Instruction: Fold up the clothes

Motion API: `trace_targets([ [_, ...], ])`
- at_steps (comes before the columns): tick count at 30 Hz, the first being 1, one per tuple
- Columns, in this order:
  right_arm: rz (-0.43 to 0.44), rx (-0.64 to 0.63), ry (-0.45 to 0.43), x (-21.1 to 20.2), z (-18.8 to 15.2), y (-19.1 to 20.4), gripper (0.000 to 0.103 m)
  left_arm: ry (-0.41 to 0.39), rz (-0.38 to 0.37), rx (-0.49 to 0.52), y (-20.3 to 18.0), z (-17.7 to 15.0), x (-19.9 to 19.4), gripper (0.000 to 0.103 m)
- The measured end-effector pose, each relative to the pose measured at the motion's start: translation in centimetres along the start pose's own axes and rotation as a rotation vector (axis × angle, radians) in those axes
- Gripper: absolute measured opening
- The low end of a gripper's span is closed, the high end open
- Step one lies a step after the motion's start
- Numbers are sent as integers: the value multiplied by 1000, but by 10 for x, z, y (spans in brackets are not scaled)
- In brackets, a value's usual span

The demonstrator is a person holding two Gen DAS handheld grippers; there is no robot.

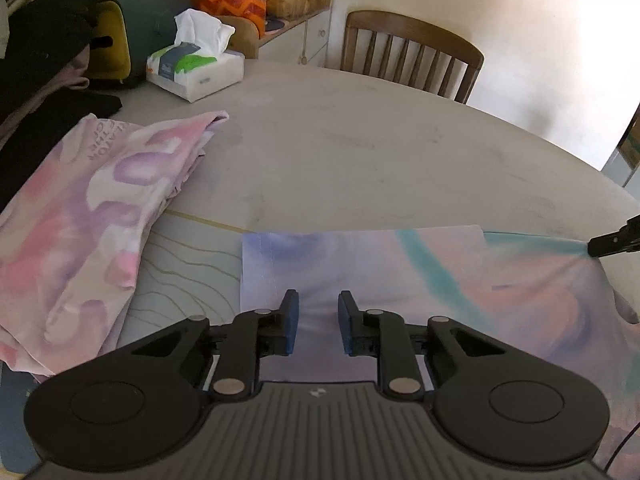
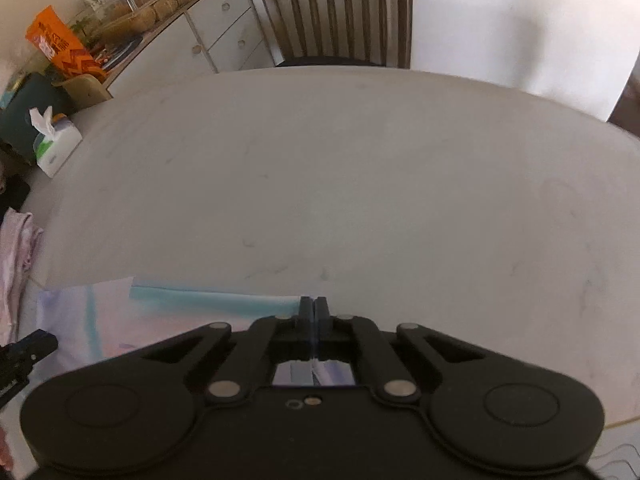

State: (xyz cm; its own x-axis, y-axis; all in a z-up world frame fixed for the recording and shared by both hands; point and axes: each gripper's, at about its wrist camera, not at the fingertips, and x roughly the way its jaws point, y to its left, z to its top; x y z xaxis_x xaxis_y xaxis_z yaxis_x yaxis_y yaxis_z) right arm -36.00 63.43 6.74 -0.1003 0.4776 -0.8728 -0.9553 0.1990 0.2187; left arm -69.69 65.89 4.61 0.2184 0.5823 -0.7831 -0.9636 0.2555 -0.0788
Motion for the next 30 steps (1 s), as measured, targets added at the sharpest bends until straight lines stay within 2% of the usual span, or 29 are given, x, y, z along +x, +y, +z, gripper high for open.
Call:
trace_targets([
  [1,12,-14,-4,-5,0,-4,59,2,1,4,0,1,0,21],
  [2,24,-27,-9,-10,-1,-7,103,6,0,7,0,2,0,21],
  [5,59,-68,-22,-25,-1,-18,103,3,-19,37,-2,1,-13,21],
  [7,25,-89,-16,-44,-14,-37,103,-3,-33,63,-4,0,-24,21],
  [9,-13,-108,-9,-63,-27,-56,103,-2,-83,105,-10,-7,-39,22],
  [12,-70,-138,1,-92,-47,-86,103,28,-171,177,-25,-28,-61,31],
  [15,-126,-117,44,-109,-83,-117,103,74,-251,234,-42,-53,-75,51],
  [19,-147,-64,86,-122,-129,-145,103,157,-351,292,-69,-78,-79,52],
  [21,-138,-80,94,-121,-139,-144,103,188,-403,315,-84,-88,-81,52],
  [24,-122,-106,106,-119,-154,-141,103,224,-440,358,-106,-99,-82,52],
  [27,-104,-143,99,-109,-157,-128,103,237,-450,399,-123,-108,-84,52],
  [30,-124,-202,91,-100,-160,-116,103,238,-448,418,-129,-112,-88,52],
])
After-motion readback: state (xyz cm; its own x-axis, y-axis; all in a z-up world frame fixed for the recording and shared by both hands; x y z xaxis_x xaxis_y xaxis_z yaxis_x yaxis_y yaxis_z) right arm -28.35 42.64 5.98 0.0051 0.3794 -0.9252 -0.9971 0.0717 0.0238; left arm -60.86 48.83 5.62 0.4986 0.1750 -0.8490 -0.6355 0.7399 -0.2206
